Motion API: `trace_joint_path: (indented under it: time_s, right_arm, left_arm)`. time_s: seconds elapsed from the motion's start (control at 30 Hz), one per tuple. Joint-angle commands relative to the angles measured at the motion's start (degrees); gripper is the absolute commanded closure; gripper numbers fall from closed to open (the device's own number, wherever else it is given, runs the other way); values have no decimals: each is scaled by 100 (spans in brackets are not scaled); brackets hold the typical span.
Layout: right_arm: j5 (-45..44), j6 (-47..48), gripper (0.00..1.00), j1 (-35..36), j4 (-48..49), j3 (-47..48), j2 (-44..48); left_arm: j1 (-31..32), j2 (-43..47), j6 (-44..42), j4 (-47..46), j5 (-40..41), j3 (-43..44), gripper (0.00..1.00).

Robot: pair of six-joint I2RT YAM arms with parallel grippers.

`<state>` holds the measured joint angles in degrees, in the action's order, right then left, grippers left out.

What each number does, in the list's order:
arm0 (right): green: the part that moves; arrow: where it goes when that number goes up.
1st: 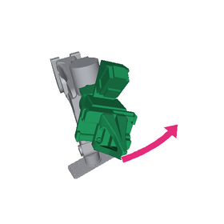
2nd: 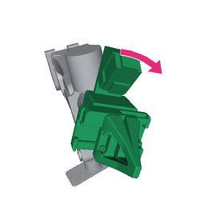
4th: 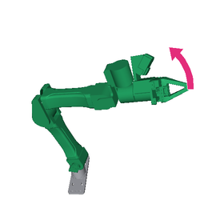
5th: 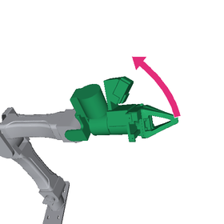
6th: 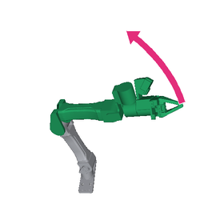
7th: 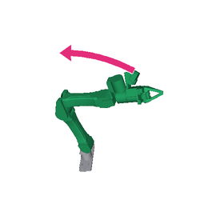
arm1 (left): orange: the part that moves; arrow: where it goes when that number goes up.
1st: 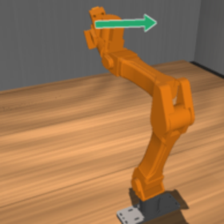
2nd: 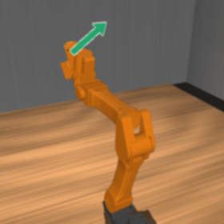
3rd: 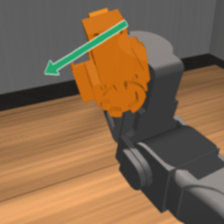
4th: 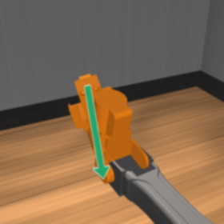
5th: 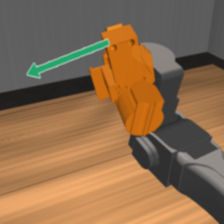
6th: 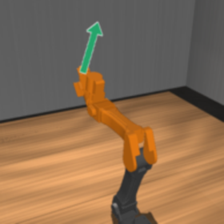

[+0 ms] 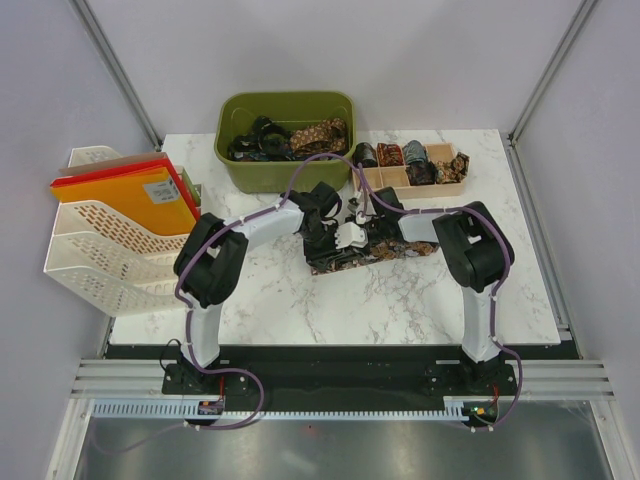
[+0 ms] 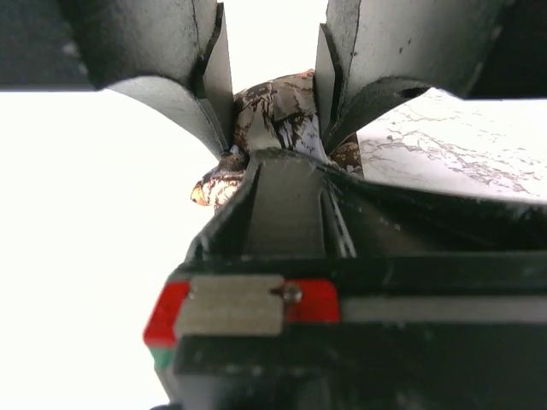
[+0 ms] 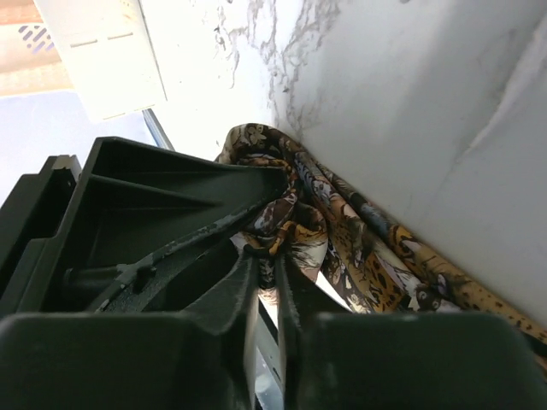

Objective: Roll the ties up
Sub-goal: Roll the tie at the center of the board.

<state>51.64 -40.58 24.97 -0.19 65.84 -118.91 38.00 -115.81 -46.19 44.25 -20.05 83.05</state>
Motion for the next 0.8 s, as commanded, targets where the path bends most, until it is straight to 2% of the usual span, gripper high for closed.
trace_joint_path:
  time_s: [0.0, 0.1, 0.27, 0.43, 0.53, 0.77]
  right_arm:
    - [-303, 243, 92, -80, 36, 104, -71]
    - [-251, 313, 100, -238, -244, 130, -106]
    - [-347, 726, 100, -353, -526, 148, -263]
    - [-444, 753, 100, -405, -526, 104, -492]
    - [-497, 797, 100, -467, -526, 69, -598]
    - [-611, 815, 100, -537, -500, 16, -747]
  left_arm:
    - [50, -496, -337, 268, -332, -447, 61]
    - [-3, -285, -478, 277, -552, -526, 57]
    - [-135, 127, -750, 268, -1035, -614, 49]
    - [-468, 690, -830, 14, -1623, -833, 32]
    - [-732, 1086, -663, -556, -1765, -1210, 20]
    - [-856, 1737, -101, -2341, -1564, -2249, 10]
